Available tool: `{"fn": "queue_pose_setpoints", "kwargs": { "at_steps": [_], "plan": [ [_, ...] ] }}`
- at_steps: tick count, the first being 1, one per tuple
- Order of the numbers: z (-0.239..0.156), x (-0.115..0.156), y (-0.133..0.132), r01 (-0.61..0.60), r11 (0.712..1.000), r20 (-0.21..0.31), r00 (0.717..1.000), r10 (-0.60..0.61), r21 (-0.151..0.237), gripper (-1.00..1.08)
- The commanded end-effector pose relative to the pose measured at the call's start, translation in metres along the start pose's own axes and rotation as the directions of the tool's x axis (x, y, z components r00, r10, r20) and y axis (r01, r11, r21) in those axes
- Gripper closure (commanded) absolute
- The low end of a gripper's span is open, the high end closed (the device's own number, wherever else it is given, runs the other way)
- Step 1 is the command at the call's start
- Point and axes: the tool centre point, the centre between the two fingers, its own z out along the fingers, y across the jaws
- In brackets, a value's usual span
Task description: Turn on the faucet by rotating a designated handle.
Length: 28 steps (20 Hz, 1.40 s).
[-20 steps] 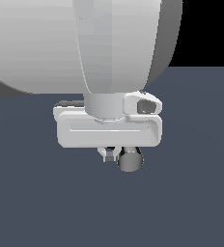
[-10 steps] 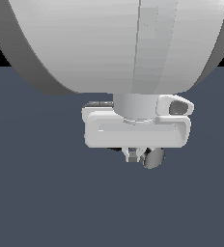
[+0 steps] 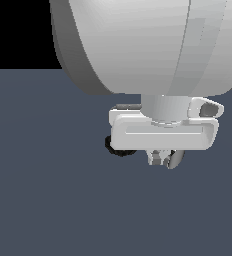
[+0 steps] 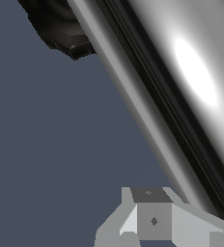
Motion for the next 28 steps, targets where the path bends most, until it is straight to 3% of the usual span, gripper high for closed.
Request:
{"fn": "queue_pose_setpoints", "kwargs": {
  "at_steps": [1, 4, 5, 28],
  "plan": [
    [-0.001, 0.001, 0.022, -0.024, 1.000, -0.006, 1.000, 0.024, -0.002, 1.08],
    [-0.001, 0.002, 0.031, -0.024, 1.000, -0.006, 1.000, 0.024, -0.002, 1.08],
    [0.000, 0.001, 0.018, -0.004, 1.000, 0.000, 1.000, 0.004, 0.000, 1.08],
    [-0.001, 0.064, 0.080, -0.013, 1.000, -0.003, 1.000, 0.013, -0.001, 1.08]
  ]
}}
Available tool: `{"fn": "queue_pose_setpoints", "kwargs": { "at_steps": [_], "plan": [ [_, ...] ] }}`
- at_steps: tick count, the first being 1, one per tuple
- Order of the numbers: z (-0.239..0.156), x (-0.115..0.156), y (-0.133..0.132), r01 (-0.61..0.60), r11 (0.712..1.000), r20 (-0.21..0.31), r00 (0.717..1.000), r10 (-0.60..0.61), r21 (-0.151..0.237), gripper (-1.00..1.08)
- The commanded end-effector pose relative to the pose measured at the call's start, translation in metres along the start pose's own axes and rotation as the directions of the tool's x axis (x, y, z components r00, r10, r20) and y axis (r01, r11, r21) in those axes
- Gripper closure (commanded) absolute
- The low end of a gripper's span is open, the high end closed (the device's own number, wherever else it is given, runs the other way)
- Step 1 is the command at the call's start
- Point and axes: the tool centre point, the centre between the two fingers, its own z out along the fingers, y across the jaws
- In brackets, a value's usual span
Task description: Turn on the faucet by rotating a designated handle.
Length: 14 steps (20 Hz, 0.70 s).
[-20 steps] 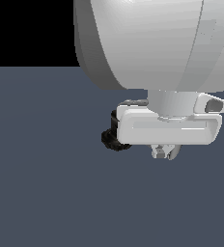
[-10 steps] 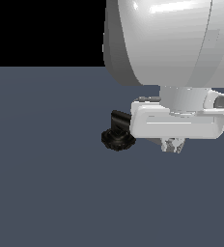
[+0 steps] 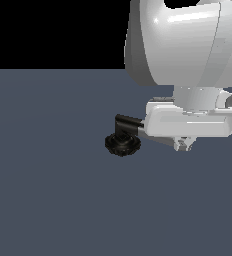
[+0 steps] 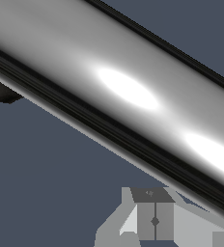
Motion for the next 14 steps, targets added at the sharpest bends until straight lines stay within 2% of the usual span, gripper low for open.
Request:
{"fn": "queue_pose_setpoints", "kwargs": {
  "at_steps": [1, 14],
  "plan": [
    [-0.001, 0.014, 0.001, 0.017, 1.000, -0.008, 1.000, -0.017, -0.003, 1.08],
    [-0.002, 0.049, 0.033, 0.012, 1.000, -0.010, 1.000, -0.012, -0.003, 1.08]
  ]
}}
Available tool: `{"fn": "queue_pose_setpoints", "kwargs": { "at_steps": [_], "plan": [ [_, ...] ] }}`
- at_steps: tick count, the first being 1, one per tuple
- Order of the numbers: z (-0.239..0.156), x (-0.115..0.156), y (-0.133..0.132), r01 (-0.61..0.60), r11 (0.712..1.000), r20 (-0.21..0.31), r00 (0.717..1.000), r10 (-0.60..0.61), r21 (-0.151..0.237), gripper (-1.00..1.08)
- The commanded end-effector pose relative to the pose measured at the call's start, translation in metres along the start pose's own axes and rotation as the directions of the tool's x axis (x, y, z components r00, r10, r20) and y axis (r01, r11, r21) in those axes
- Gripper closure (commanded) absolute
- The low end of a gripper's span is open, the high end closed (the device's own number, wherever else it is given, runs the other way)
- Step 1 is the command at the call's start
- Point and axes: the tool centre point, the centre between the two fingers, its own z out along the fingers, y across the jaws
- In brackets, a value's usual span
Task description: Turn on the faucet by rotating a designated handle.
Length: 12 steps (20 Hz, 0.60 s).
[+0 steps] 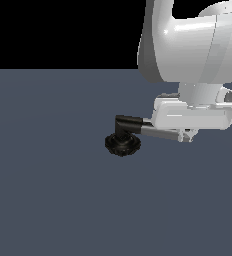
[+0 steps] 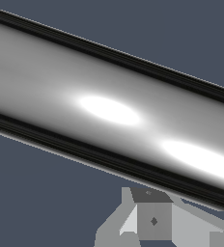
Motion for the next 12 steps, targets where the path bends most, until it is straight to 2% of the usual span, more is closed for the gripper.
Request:
{"fn": "queue_pose_setpoints", "kwargs": {
  "at_steps": [1, 12],
  "plan": [
    [-0.001, 0.010, 0.008, 0.000, 1.000, -0.008, 1.000, 0.000, -0.004, 1.08],
    [-0.002, 0.038, 0.034, -0.004, 1.000, -0.009, 1.000, 0.003, -0.004, 1.08]
  ]
}}
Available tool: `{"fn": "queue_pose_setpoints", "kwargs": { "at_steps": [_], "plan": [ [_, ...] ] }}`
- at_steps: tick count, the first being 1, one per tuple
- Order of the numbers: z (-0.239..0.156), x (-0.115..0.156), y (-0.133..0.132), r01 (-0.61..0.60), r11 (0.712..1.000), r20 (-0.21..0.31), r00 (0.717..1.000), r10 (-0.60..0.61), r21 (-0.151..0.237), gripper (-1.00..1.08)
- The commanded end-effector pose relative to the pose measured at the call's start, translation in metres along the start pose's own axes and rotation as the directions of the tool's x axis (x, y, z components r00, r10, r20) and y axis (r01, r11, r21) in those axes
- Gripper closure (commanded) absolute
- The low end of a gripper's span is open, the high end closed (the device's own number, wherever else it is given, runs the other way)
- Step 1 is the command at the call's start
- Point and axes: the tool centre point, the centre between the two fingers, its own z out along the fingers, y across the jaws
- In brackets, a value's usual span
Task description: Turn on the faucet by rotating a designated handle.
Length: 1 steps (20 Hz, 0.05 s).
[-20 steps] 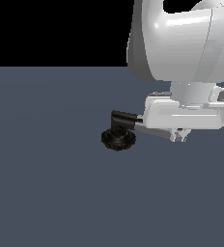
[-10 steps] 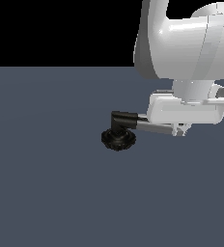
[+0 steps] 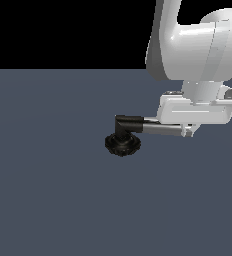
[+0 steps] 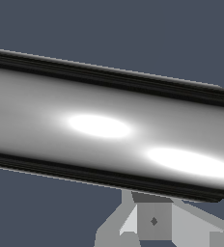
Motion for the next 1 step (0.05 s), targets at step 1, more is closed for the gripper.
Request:
{"fn": "queue_pose_setpoints", "kwargs": {
  "at_steps": [1],
  "plan": [
    [-0.0016, 0.0053, 0.0105, -0.009, 1.000, -0.008, 1.000, 0.009, -0.006, 1.08]
  ]
}}
